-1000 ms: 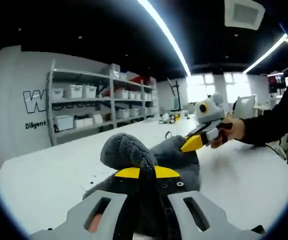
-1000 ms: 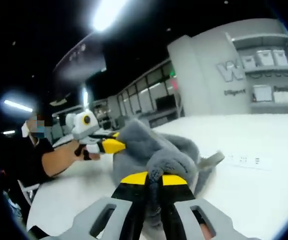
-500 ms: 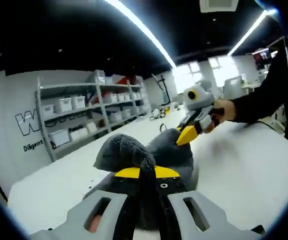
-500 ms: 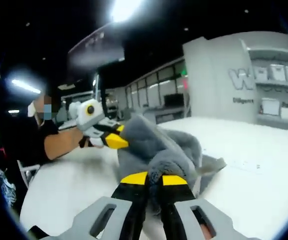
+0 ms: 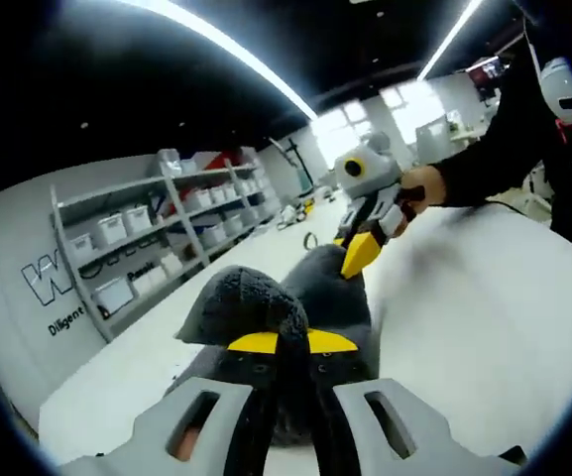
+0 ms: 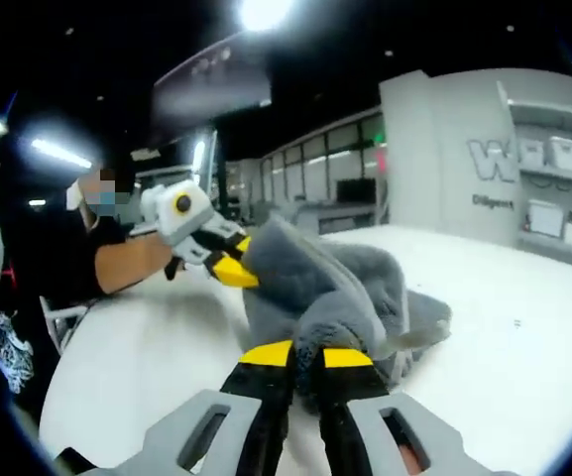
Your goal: Open the folded towel by lifting each exposed corner and separating the folded layers until the towel lies flat within the target outline without major curled edges
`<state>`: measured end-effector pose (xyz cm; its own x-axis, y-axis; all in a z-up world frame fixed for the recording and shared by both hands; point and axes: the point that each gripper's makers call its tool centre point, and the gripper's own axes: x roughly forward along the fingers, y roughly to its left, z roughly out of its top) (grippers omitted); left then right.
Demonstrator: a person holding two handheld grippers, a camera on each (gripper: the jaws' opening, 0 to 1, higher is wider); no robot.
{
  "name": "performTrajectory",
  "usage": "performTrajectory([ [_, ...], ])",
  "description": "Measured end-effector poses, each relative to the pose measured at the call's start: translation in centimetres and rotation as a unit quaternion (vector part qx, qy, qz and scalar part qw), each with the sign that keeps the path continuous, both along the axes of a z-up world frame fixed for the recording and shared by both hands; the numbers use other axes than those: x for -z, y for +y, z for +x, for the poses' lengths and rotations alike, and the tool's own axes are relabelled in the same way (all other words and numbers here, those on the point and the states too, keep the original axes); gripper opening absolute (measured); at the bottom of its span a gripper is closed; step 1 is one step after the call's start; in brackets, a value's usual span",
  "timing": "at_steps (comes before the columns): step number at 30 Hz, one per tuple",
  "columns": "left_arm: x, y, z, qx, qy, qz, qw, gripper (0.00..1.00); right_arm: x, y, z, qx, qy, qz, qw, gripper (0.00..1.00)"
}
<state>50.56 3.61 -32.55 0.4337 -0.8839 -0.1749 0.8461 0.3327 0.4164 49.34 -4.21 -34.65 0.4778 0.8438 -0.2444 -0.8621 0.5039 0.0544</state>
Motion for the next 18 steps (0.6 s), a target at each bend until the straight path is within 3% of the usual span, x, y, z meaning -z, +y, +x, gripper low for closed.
performTrajectory([
  [5, 0.4, 0.3, -0.2, -0.002, 0.009, 0.009, 0.9999, 0.08, 0.3, 0.2, -0.7, -0.006, -0.006, -0.015, 0.9999, 0.04],
  [10, 0.5, 0.7, -0.3, -0.013, 0.049, -0.002, 0.9987, 0.21, 0.3, 0.2, -1.2, -0.011, -0.019, -0.029, 0.9993, 0.04],
  [12, 0.2, 0.8, -0.2, -0.015, 0.063, -0.012, 0.9978, 0.28, 0.3, 0.1, -1.3, -0.012, -0.025, -0.035, 0.999, 0.05],
  [15, -0.1, 0.8, -0.1, -0.027, 0.097, -0.035, 0.9944, 0.29, 0.5, 0.0, -1.6, -0.017, -0.042, -0.048, 0.9978, 0.05],
  [18, -0.4, 1.0, 0.6, -0.043, 0.102, -0.057, 0.9923, 0.28, 1.0, 0.0, -1.9, -0.022, -0.06, -0.067, 0.9957, 0.04],
])
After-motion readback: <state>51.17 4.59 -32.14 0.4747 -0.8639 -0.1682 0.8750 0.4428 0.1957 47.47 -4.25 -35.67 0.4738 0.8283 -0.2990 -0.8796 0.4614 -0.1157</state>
